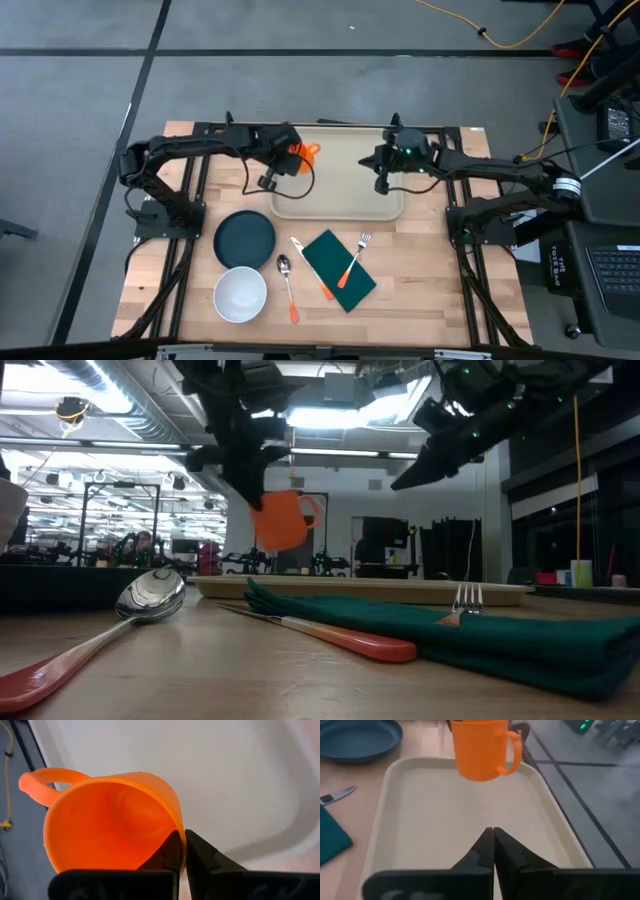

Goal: Set up tray
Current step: Put the orange cup on the gray tray

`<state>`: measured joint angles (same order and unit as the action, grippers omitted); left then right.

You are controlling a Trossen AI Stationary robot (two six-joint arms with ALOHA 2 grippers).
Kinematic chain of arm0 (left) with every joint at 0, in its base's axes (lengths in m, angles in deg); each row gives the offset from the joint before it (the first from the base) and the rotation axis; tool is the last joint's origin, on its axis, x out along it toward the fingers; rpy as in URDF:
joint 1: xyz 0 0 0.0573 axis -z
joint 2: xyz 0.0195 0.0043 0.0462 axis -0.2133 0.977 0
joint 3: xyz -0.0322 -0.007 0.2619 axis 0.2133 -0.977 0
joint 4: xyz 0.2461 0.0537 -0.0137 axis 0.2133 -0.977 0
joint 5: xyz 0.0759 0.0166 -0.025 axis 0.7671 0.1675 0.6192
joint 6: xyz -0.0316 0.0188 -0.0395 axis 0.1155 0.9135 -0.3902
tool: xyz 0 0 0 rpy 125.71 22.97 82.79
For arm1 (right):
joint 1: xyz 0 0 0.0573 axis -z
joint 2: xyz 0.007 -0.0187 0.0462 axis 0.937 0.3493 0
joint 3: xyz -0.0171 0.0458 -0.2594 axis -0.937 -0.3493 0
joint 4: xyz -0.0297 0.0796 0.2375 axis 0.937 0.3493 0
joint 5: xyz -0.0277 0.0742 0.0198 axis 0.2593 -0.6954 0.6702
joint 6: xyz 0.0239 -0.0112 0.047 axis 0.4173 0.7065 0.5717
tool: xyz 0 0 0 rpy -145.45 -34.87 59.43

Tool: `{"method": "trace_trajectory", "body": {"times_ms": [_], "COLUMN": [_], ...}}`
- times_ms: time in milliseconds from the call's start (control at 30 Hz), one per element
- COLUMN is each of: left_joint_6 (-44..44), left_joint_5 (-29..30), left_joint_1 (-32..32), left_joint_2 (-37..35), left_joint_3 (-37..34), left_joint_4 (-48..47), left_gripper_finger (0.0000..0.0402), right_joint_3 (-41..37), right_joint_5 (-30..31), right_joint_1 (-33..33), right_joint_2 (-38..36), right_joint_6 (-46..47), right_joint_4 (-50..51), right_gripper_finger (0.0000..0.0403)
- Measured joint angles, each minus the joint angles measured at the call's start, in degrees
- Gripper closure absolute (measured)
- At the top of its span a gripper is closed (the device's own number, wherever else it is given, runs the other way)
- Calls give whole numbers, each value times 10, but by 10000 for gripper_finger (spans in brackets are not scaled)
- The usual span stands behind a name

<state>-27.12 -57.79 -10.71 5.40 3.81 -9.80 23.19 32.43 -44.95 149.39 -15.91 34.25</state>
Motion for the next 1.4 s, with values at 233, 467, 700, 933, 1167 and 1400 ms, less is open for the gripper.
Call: {"method": "trace_trajectory", "body": {"times_ms": [233,467,700,933,1167,1400], "left_joint_6": [47,79,103,157,185,243], "left_joint_5": [-46,-70,-71,-73,-101,-58], "left_joint_1": [-61,-116,-138,-154,-191,-199], "left_joint_2": [9,10,35,102,174,216], "left_joint_3": [57,81,83,137,241,266], "left_joint_4": [-34,-29,-13,-47,-133,-169], "left_gripper_finger": [400,400,400,400,400,400], "right_joint_3": [-13,-13,-13,-12,-12,-12], "right_joint_5": [-5,-5,-5,-5,-5,-4], "right_joint_1": [0,1,1,1,1,2], "right_joint_2": [-5,-5,-5,-5,-5,-5], "right_joint_6": [1,11,14,15,13,13], "right_joint_4": [-37,-47,-48,-59,-61,-61], "right_gripper_finger": [392,394,398,394,393,392]}}
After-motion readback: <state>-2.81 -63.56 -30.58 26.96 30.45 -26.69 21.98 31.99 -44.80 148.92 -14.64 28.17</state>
